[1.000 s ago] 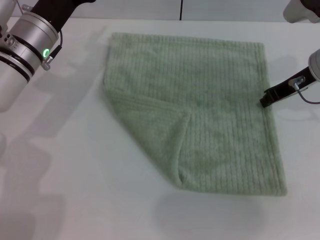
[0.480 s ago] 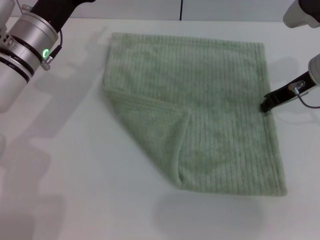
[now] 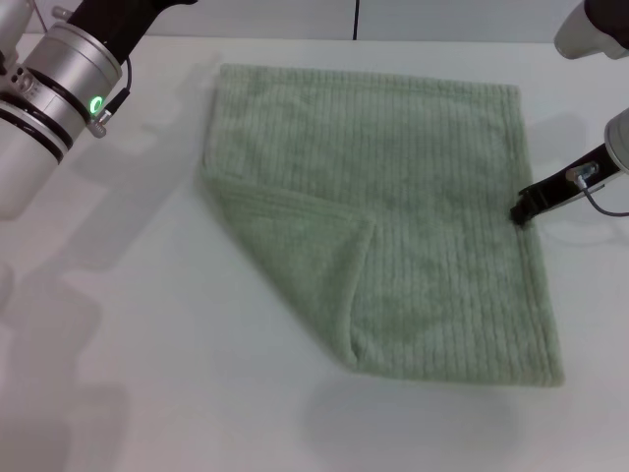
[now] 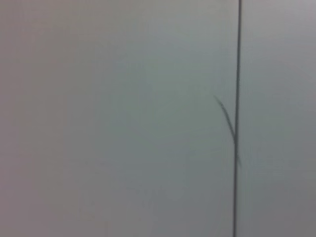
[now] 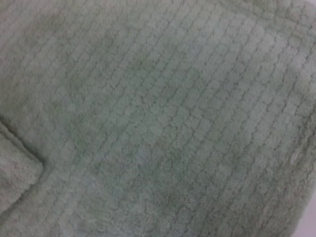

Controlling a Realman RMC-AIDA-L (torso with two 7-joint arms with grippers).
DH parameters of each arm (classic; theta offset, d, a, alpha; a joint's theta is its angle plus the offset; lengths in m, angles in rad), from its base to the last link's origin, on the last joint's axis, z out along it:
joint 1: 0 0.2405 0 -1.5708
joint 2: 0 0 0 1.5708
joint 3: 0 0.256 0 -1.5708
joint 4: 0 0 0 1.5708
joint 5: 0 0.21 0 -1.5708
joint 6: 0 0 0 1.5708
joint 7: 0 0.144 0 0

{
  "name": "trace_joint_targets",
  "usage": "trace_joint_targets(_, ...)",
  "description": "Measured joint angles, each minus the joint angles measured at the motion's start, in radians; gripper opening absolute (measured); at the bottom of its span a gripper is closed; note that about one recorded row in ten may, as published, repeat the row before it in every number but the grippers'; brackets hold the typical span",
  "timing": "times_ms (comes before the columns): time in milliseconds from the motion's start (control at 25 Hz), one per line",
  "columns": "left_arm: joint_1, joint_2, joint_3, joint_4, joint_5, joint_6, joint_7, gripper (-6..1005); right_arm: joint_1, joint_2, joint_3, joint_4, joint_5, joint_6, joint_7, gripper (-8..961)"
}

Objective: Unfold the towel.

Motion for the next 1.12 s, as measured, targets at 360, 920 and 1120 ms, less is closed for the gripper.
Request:
trace_joint_targets(360, 0.035, 0.013, 0.163, -0.142, 0.010, 0.069, -0.184, 803, 0.001, 0.000, 0.000, 0.007, 0.000, 0.000, -0.002, 0)
trace_joint_targets(920, 0.092, 0.104, 0.323, -0.630, 0.740, 0.297, -1.062, 802, 0.002, -0.001, 0.000, 0.007, -0.001, -0.005, -0.003, 1)
trace_joint_targets(1120, 0.079, 0.119, 0.309, -0.710, 0.996, 0.240, -1.283, 802, 0.002, -0.002, 0.000, 0.007, -0.003, -0.005, -0.003, 1)
